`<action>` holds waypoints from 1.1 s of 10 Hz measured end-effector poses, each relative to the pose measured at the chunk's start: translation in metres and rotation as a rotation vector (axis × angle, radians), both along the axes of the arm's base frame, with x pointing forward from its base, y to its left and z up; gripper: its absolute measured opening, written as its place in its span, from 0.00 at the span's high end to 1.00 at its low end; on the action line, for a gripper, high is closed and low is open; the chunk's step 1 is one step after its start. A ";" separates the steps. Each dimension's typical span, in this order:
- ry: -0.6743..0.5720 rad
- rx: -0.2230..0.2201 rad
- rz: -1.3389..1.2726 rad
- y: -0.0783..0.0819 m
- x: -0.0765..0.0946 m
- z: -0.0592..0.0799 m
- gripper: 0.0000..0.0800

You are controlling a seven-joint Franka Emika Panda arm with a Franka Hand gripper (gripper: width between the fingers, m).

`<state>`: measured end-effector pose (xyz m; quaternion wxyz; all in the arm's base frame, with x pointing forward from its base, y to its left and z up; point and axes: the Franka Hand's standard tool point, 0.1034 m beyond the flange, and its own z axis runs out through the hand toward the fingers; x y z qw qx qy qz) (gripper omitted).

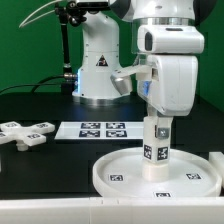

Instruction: Assemble round table

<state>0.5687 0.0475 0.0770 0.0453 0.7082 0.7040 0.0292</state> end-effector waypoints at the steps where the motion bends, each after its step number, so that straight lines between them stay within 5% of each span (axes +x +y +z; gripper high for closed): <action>1: 0.009 0.006 -0.077 -0.003 -0.001 0.000 0.49; 7: 0.025 0.046 -0.548 -0.011 -0.003 -0.002 0.49; 11: 0.040 0.132 -0.981 -0.016 -0.005 -0.003 0.49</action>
Offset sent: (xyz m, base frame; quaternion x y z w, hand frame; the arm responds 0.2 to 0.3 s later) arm 0.0000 0.0000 0.0000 0.0000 0.0000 0.1296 0.9916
